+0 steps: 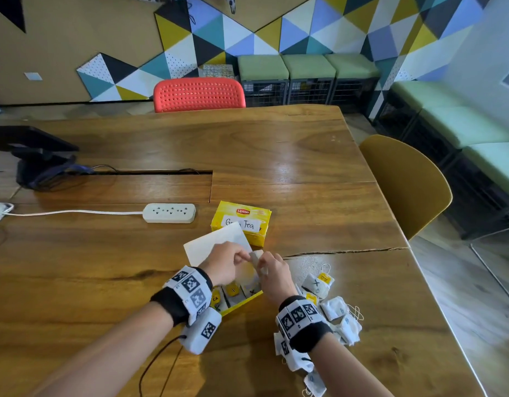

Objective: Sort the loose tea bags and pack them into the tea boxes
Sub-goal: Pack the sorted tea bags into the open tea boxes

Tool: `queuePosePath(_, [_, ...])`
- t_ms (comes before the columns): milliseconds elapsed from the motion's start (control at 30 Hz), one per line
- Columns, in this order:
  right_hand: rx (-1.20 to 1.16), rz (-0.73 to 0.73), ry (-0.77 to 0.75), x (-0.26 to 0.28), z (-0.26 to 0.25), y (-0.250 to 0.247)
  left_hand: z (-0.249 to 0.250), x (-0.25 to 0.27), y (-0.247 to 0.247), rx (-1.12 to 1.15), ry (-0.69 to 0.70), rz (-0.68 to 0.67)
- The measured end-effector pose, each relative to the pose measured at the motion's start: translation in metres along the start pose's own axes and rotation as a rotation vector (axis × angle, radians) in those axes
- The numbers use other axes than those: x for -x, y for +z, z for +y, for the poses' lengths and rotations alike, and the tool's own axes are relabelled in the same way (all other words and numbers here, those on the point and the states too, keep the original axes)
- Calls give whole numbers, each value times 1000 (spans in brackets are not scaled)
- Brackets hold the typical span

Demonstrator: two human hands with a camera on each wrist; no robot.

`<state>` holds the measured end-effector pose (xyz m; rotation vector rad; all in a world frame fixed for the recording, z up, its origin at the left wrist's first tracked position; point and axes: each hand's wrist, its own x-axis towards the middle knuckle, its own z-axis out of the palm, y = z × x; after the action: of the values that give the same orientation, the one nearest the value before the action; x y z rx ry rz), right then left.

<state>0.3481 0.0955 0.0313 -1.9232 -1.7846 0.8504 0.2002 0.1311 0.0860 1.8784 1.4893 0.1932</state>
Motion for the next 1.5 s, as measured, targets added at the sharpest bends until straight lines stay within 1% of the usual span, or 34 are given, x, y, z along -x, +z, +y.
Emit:
queuePosePath(67, [-8, 3, -5, 1, -1, -2, -3, -3, 13, 6, -79, -38])
queuePosePath(133, [3, -2, -7, 2, -1, -2, -4, -5, 24, -5, -119, -28])
queuePosePath(267, [3, -10, -13, 1, 0, -2, -8, -5, 36, -176, -66, -2])
queuePosePath(300, [0, -10, -15, 1, 0, -2, -8, -6, 37, -169, -59, 12])
queuePosePath(400, [4, -10, -13, 1, 0, -3, -9, -7, 32, -79, -107, 11])
queuePosePath(467, [7, -22, -12, 0, 0, -3, -10, -7, 25, -47, -122, -45])
queuePosePath(567, [17, -42, -16, -2, 2, -3, -7, -9, 16, 5, -107, -133])
queuePosePath(667, [5, -36, -20, -3, 3, -1, -6, -12, 15, 125, -159, -197])
queuePosePath(700, [1, -36, -19, -3, 3, -1, -5, -13, 17, 132, -179, -218])
queuePosePath(767, [2, -37, -22, -3, 2, -2, -4, -17, 22, 57, -186, -230])
queuePosePath(833, [6, -33, -20, -3, 3, -2, -2, -18, 28, -100, -175, -168])
queuePosePath(900, [14, -32, -25, -4, 3, -3, 0, -17, 36, -207, -136, -54])
queuePosePath(967, [26, -41, -28, -5, 4, -2, 0, -16, 44, -240, -97, 23])
queuePosePath(1067, [21, -39, -29, -7, 6, -2, -1, -16, 45, -238, -64, 85])
queuePosePath(1200, [6, -30, -35, -8, 6, -3, 1, -15, 40, -329, -14, 173])
queuePosePath(1267, [-8, -26, -39, -8, 7, -3, 2, -12, 40, -365, -14, 171])
queuePosePath(1400, [-28, -24, -29, -7, 7, -5, -1, -4, 48, -374, -53, -18])
queuePosePath(1433, [-46, -22, -31, -6, 6, -7, -2, -3, 49, -367, -59, -30])
queuePosePath(1500, [-109, 12, -50, -2, 7, -14, -2, 0, 46, -344, -49, 15])
